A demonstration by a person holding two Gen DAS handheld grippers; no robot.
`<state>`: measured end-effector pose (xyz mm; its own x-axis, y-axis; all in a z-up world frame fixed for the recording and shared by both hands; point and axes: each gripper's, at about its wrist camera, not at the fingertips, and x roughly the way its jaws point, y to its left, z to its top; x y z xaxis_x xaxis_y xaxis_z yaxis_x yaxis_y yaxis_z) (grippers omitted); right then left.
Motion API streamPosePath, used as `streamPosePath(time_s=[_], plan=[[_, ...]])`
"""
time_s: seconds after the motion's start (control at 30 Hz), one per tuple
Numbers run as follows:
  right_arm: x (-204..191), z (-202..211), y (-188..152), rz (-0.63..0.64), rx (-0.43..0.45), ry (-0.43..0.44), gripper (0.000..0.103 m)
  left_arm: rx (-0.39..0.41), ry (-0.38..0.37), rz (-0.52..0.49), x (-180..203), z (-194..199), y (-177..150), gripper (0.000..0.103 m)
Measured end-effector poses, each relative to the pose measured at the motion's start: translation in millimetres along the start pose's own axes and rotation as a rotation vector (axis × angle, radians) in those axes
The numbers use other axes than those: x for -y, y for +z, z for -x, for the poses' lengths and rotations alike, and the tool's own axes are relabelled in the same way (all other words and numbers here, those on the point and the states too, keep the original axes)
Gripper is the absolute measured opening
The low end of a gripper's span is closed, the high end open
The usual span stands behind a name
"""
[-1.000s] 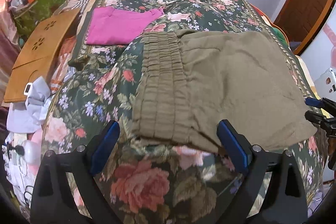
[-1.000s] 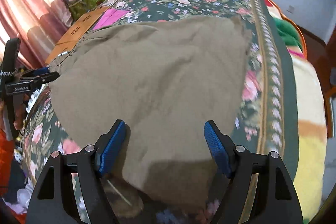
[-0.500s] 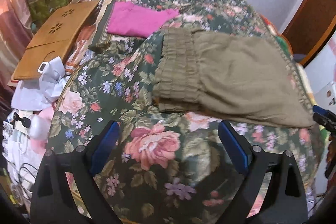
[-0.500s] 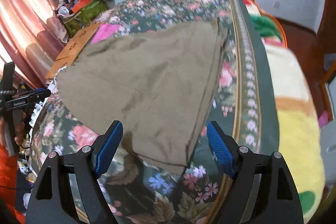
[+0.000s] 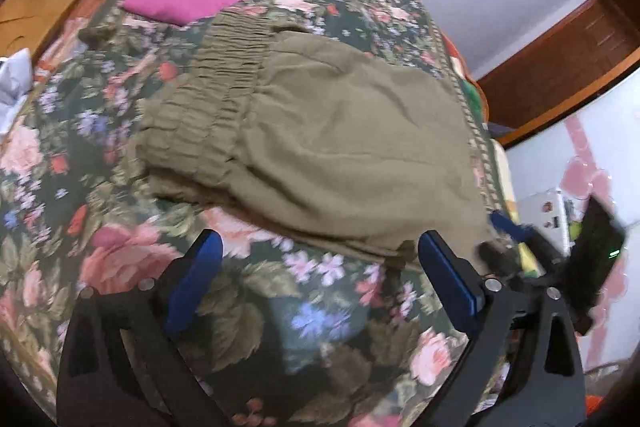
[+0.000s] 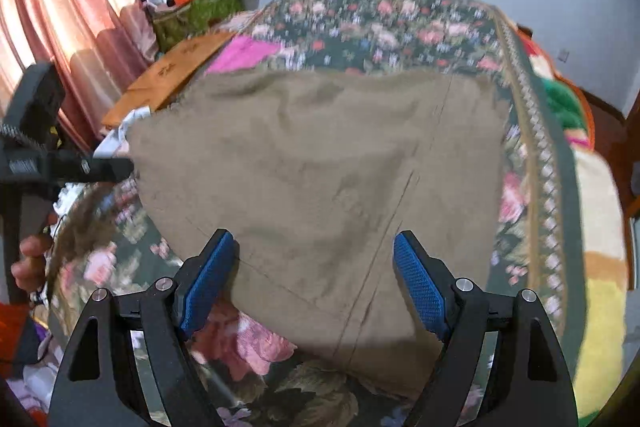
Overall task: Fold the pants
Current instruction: 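Grasp the gathered waistband end with the left gripper, then lift the waistband with the left gripper and fold it over the pants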
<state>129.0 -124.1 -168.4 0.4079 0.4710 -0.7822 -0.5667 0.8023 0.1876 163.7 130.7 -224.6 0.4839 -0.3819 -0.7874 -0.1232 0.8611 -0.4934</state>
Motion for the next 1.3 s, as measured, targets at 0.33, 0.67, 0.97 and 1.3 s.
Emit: streamPosePath(time_s=[0.33,0.67,0.97,1.3], plan=[[9,2,-9,-0.075,-0.016,0.075,0.084,-0.014,-0.126,0.167,-29,-22,38,0.099],[10,2,-12,-0.096,-0.009,0.098,0.085,0.055,0.058,0.174,-44,-28,61,0.046],[21,16,-13,-0.135,0.008,0.066,0.082,0.234,0.409,-0.129,4,13,29,0.036],[30,33,-30,-0.139,0.021,0.019,0.082,0.332,0.703,-0.32,25,53,-9,0.035]])
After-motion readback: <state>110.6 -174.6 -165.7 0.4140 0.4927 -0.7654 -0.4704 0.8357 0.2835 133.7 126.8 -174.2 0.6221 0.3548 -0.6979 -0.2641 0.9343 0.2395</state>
